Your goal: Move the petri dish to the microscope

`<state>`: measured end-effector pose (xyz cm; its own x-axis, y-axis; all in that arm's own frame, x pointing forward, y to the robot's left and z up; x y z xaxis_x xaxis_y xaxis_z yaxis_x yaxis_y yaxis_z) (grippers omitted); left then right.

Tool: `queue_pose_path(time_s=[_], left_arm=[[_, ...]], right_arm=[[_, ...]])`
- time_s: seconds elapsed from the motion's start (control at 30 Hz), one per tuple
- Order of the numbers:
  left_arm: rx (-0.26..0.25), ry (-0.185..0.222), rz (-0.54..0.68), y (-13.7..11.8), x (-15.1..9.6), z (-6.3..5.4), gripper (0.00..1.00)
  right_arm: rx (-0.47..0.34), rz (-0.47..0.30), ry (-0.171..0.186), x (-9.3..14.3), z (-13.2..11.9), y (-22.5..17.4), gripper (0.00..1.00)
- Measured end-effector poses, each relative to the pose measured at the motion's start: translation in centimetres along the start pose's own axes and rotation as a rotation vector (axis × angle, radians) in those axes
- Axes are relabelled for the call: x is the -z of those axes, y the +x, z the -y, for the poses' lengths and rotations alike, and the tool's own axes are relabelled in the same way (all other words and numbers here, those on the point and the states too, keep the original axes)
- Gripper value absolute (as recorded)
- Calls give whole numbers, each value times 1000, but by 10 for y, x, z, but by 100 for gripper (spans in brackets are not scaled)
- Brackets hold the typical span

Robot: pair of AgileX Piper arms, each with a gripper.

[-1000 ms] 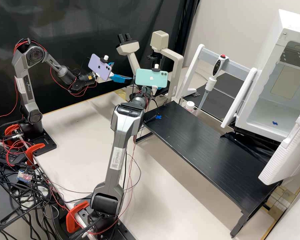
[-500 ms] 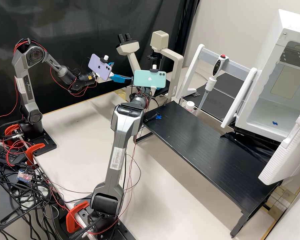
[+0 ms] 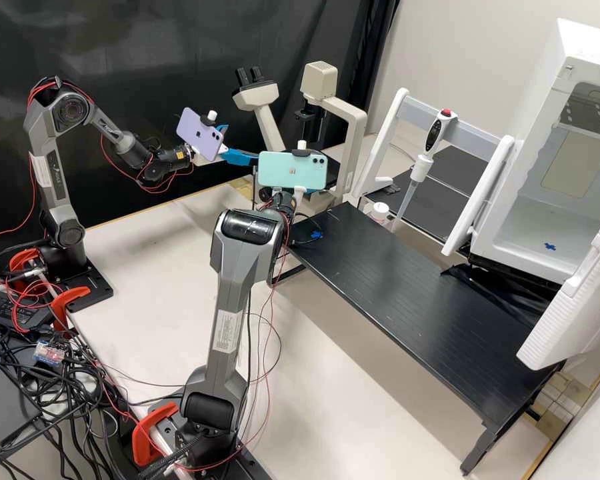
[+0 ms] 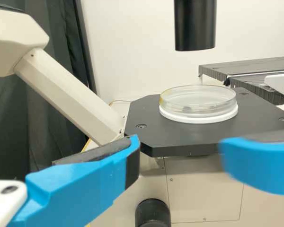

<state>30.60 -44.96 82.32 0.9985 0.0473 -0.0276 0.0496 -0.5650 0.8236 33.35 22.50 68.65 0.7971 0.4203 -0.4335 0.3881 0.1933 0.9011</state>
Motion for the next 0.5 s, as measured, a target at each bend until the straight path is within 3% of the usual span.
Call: queue_pose_path(time_s=[0.23, 0.3, 0.4, 0.5], left_arm=[[0, 0, 0, 0, 0, 0, 100], [0, 0, 0, 0, 0, 0, 100], [0, 0, 0, 0, 0, 0, 100], [0, 0, 0, 0, 0, 0, 100]], right_arm=[[-113, -110, -7, 9, -8, -58, 100], [-163, -132, -23, 7, -12, -74, 100], [-250, -119, -51, -2, -14, -93, 100], [-321, -52, -76, -17, -12, -107, 100]])
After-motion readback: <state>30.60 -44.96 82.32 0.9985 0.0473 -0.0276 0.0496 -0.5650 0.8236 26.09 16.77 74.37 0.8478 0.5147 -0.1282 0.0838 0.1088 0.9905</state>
